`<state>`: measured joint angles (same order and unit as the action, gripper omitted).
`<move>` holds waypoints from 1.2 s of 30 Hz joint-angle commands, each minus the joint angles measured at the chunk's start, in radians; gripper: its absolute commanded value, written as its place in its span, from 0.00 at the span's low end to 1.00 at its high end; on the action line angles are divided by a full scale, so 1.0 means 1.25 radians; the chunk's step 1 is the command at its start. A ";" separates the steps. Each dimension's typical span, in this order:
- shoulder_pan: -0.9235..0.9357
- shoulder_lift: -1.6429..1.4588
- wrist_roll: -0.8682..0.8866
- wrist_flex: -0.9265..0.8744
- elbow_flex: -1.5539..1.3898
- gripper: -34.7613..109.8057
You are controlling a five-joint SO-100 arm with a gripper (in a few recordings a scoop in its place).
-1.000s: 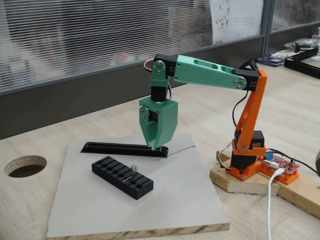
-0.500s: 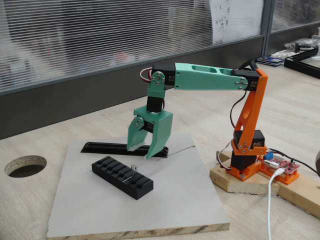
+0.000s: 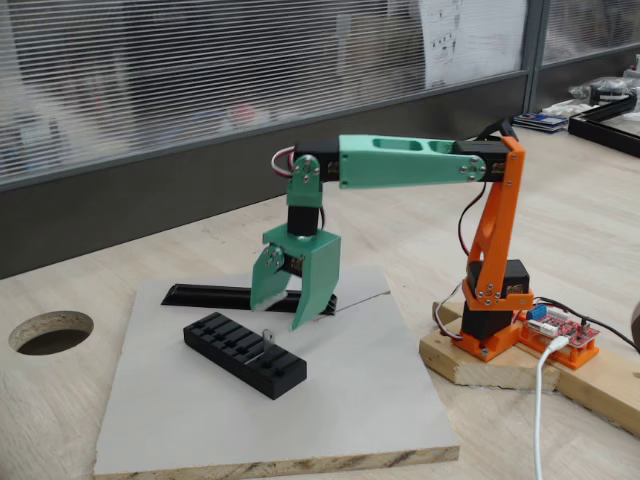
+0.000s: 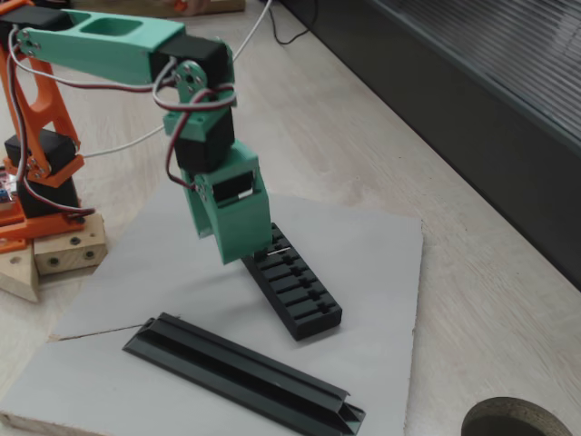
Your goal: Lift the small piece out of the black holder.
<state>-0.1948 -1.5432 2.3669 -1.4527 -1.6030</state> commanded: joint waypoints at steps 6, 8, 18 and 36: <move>-0.012 0.010 0.112 0.104 0.002 0.55; -0.012 0.010 0.110 0.108 0.002 0.55; -0.011 0.013 0.108 0.103 -0.002 0.55; -0.005 0.088 -0.006 0.109 0.007 0.55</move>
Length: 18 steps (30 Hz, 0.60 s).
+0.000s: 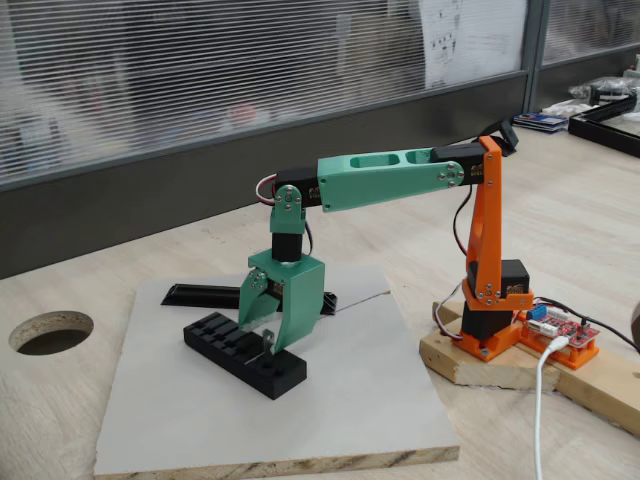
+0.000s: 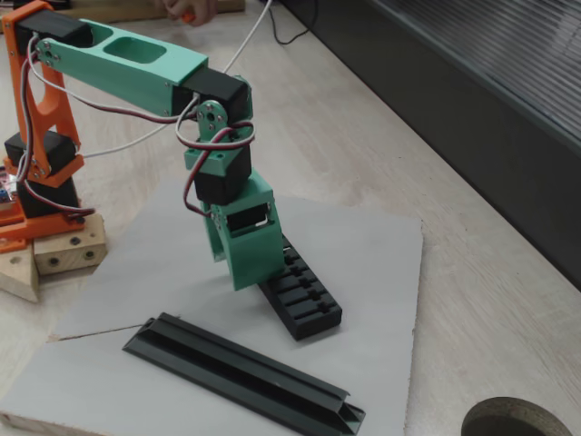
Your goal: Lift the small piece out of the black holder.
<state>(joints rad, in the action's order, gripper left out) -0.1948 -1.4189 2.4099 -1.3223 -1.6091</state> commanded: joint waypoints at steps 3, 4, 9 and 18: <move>-0.010 -0.011 -0.039 0.004 0.013 0.55; -0.011 -0.011 -0.032 0.004 0.013 0.55; -0.012 -0.012 0.044 0.004 0.013 0.55; -0.013 -0.015 0.054 0.004 0.015 0.55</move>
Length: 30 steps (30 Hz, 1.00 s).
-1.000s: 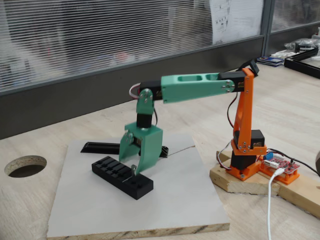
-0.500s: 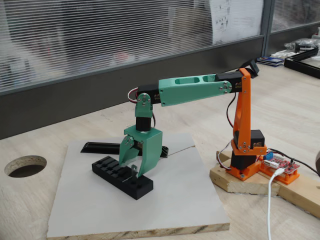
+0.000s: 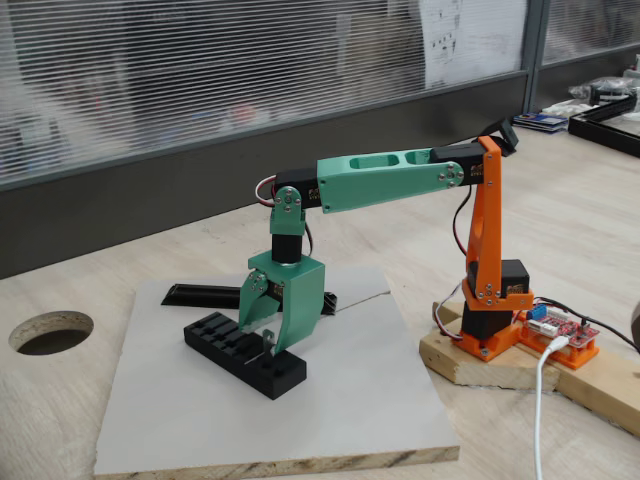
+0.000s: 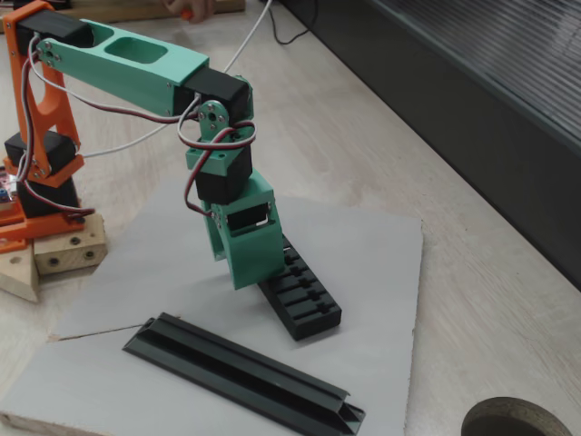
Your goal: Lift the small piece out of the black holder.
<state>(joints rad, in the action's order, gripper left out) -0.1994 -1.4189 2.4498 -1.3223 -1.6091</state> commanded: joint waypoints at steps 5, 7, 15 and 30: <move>-0.010 -0.015 0.023 0.004 0.016 0.55; -0.010 -0.015 0.023 0.004 0.016 0.55; -0.010 -0.034 0.022 0.001 0.016 0.55; -0.006 -0.063 0.022 0.006 0.016 0.31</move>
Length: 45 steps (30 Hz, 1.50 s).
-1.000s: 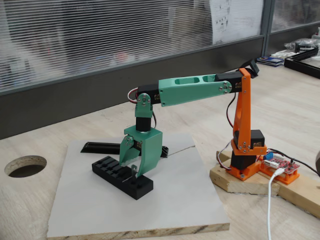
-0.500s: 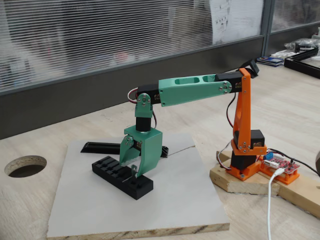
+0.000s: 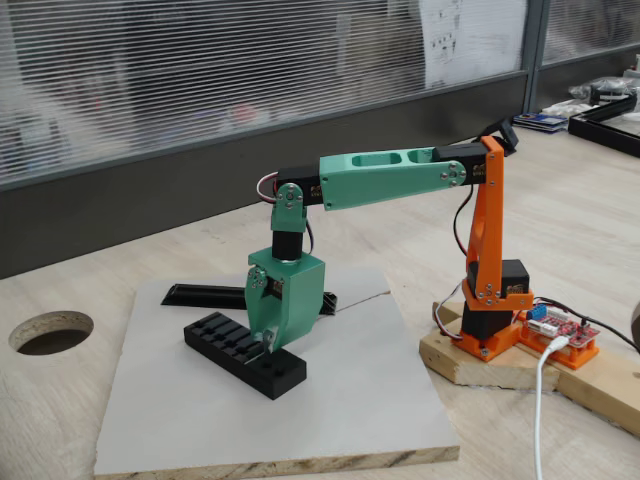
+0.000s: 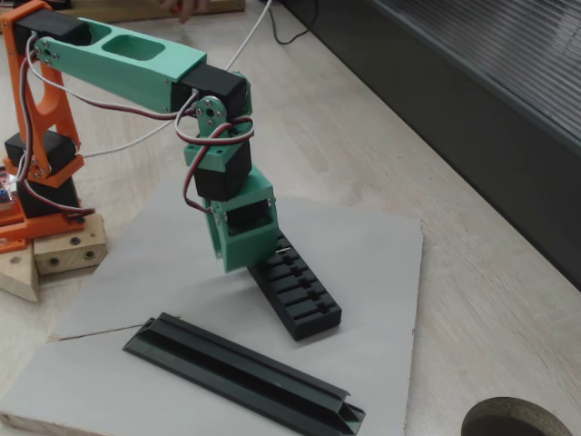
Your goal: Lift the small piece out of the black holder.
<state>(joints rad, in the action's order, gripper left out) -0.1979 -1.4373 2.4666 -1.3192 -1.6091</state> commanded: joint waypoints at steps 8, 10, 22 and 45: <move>-0.001 -0.048 0.009 0.004 0.016 0.29; 0.000 -0.048 0.009 0.004 0.016 0.29; 0.001 -0.053 0.000 0.000 0.016 0.29; 0.002 -0.295 0.007 0.001 0.016 0.28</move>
<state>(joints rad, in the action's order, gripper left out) -0.1963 -1.7073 2.4666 -1.3192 -1.6091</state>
